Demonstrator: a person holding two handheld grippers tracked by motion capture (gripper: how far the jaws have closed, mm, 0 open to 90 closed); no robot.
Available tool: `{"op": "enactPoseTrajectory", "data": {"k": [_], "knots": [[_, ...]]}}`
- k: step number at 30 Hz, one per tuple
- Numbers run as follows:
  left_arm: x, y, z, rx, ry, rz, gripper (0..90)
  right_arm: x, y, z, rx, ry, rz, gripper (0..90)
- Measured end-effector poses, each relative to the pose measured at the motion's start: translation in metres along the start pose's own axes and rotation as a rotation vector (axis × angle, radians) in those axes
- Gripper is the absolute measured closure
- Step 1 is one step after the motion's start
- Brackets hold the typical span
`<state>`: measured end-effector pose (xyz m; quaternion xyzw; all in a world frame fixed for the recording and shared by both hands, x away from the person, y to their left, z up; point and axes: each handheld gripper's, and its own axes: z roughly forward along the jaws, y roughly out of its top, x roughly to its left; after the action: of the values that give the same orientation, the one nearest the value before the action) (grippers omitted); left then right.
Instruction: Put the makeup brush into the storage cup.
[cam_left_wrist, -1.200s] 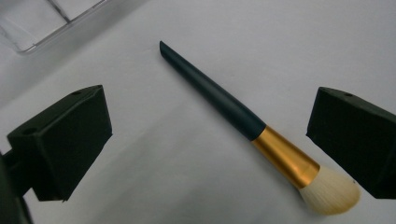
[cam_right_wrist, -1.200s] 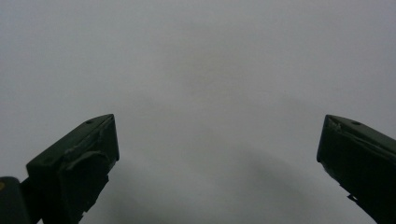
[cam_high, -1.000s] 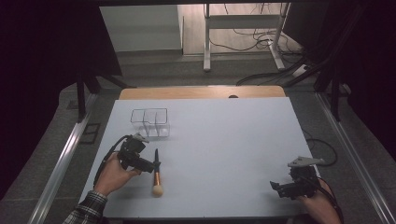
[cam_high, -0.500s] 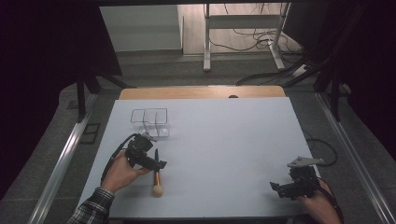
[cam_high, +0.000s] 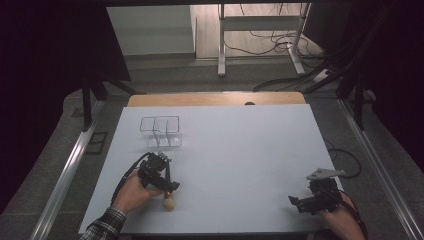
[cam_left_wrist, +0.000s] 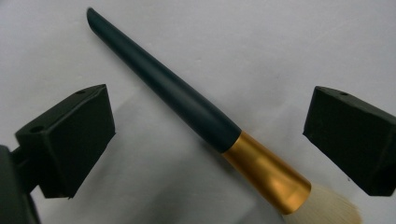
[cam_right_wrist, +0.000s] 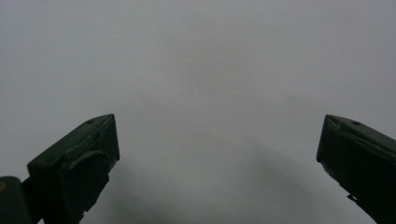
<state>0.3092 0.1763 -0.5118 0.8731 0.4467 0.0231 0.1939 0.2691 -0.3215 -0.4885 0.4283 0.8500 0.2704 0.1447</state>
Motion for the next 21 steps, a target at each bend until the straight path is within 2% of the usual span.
{"op": "enactPoseTrajectory", "data": {"k": [4,5,7,8,10,12,13,14,15,16,17,21], "knots": [[-0.002,-0.003,0.006,0.028,0.010,-0.003,3.6,0.001,0.000,0.001,0.005,0.004,-0.008,0.0],[-0.003,-0.005,0.007,0.045,0.022,-0.002,5.8,0.001,0.000,0.001,0.008,0.007,-0.010,0.0],[-0.003,-0.005,0.008,0.047,0.032,-0.002,8.6,0.001,0.000,0.001,0.008,0.006,-0.011,0.0],[-0.006,-0.006,0.008,0.063,0.058,0.018,13.0,0.001,0.000,0.001,0.008,0.006,-0.012,0.0],[-0.008,-0.005,0.007,0.069,0.068,0.032,20.7,0.001,0.000,0.001,0.008,0.007,-0.014,0.0],[-0.010,-0.005,0.004,0.077,0.063,0.037,30.1,0.001,0.000,0.002,0.010,0.008,-0.016,0.0],[-0.012,-0.005,0.003,0.078,0.058,0.040,30.1,0.001,0.000,0.002,0.010,0.008,-0.016,0.0],[-0.013,-0.005,0.002,0.084,0.059,0.039,36.4,0.002,0.000,0.002,0.012,0.008,-0.017,0.0],[-0.014,-0.005,0.000,0.091,0.062,0.037,56.7,0.002,0.000,0.002,0.017,0.008,-0.021,0.0],[-0.014,-0.006,-0.002,0.095,0.055,0.034,68.0,0.002,0.000,0.003,0.018,0.008,-0.025,0.0],[-0.014,-0.006,-0.002,0.095,0.051,0.035,71.9,0.002,0.000,0.003,0.019,0.008,-0.027,0.0],[-0.013,-0.006,-0.002,0.096,0.046,0.050,72.6,0.002,0.000,0.003,0.019,0.008,-0.028,0.0]]}}
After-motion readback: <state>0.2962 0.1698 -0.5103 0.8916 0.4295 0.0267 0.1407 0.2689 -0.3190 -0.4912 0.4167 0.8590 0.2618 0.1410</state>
